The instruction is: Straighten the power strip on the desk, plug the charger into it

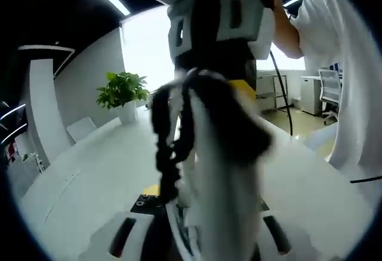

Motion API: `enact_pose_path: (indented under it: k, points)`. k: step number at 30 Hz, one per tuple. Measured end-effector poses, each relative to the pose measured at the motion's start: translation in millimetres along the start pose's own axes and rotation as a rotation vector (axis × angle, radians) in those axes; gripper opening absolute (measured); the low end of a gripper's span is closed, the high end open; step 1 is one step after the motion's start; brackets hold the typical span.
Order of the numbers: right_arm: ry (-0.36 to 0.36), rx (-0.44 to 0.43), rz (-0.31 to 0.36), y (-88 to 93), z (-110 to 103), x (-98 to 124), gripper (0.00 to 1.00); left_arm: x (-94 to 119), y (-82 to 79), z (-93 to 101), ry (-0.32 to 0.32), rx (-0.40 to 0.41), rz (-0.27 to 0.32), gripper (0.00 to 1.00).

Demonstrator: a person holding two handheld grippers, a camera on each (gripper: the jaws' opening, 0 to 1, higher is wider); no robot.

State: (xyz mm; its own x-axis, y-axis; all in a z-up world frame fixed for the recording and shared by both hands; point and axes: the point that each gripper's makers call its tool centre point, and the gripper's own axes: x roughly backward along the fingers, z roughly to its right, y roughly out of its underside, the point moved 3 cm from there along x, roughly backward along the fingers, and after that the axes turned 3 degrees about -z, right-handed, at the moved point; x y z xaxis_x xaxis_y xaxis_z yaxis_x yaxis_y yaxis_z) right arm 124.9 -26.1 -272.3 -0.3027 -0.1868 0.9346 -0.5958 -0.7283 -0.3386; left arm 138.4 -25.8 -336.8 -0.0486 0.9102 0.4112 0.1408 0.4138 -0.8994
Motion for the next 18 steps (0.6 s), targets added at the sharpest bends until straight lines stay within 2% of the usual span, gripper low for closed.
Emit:
enact_pose_path:
  k: [5,8,18]
  points:
    - [0.003,0.009,-0.018,0.1,-1.8,0.2,0.00,-2.2,-1.9,0.9,0.006,0.009,0.011,0.33]
    - [-0.011,0.016,-0.052,2.6,-6.7,-0.5,0.00,-3.1,-3.2,4.8,0.021,0.002,0.015,0.33]
    - [0.026,0.043,-0.080,0.3,-6.3,-0.5,0.00,-3.3,-3.2,2.3,0.021,0.015,0.017,0.33]
